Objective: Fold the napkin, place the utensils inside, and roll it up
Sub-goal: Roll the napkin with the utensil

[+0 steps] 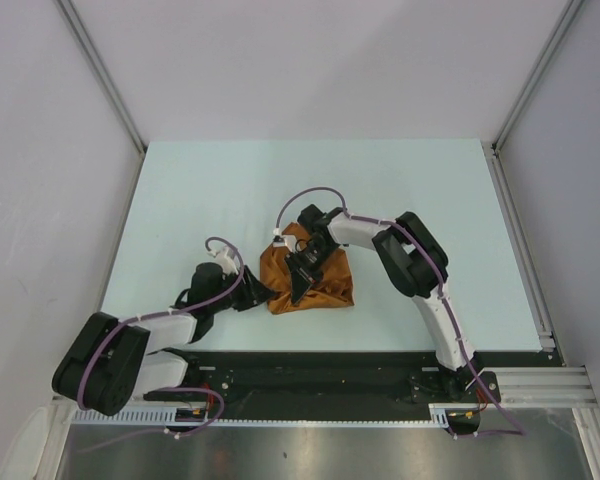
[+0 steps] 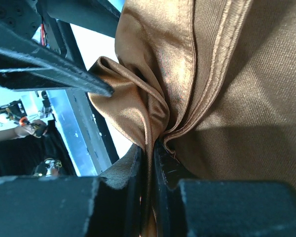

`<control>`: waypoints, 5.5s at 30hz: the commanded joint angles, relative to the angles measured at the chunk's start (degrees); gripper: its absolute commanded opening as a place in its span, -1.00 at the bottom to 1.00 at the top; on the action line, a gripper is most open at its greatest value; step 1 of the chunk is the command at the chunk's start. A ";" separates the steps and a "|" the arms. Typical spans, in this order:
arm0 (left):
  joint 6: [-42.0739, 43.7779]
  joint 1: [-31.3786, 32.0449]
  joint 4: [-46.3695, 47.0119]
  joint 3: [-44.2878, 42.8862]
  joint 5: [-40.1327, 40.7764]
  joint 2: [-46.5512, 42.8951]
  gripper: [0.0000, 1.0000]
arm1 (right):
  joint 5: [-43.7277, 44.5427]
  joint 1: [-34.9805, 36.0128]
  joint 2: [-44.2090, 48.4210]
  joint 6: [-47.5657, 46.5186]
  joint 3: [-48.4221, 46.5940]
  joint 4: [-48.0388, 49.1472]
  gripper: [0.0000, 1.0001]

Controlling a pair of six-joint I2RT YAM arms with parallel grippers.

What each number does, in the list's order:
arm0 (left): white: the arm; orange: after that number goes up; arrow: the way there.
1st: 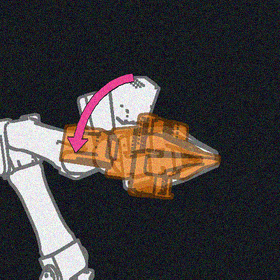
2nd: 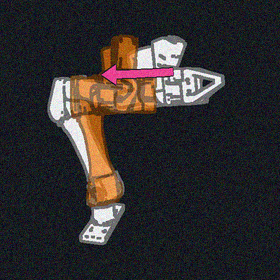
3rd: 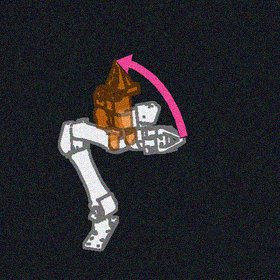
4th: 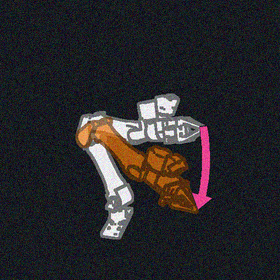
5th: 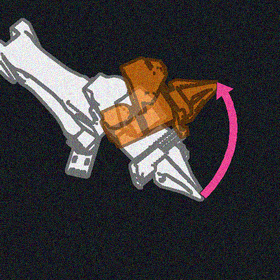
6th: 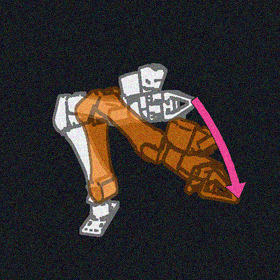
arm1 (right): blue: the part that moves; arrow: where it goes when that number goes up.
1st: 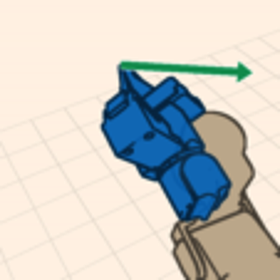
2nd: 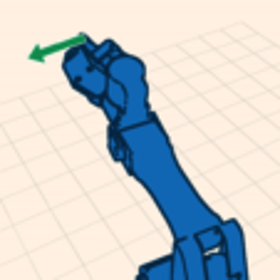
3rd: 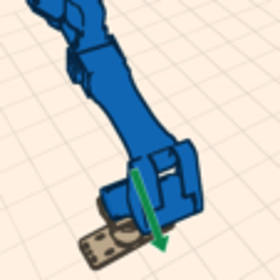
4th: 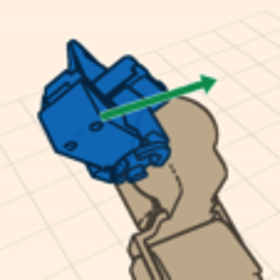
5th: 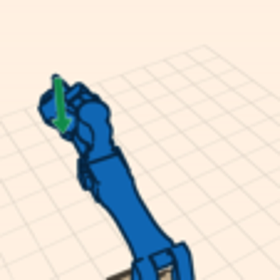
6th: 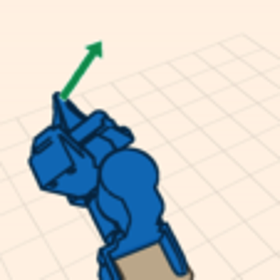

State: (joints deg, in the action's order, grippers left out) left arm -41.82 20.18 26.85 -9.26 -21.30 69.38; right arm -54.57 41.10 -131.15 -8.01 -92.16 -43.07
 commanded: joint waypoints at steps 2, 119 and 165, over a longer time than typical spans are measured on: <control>-1.07 0.29 4.00 0.47 -1.29 2.15 -0.27 | 0.25 -0.85 -2.70 -0.52 -1.71 -2.99 -0.87; 5.70 0.21 -14.81 -12.36 -1.20 7.60 -1.00 | 48.42 17.00 30.35 -10.27 36.79 42.19 0.47; 7.11 1.87 -4.36 2.40 1.52 -15.95 0.35 | -0.80 1.88 4.34 4.58 9.63 0.44 -0.81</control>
State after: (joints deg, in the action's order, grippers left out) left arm -33.61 21.41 16.10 -7.53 -18.85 53.19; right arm -51.42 43.51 -123.39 -3.46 -80.82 -36.27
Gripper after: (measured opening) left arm 0.674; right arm 0.217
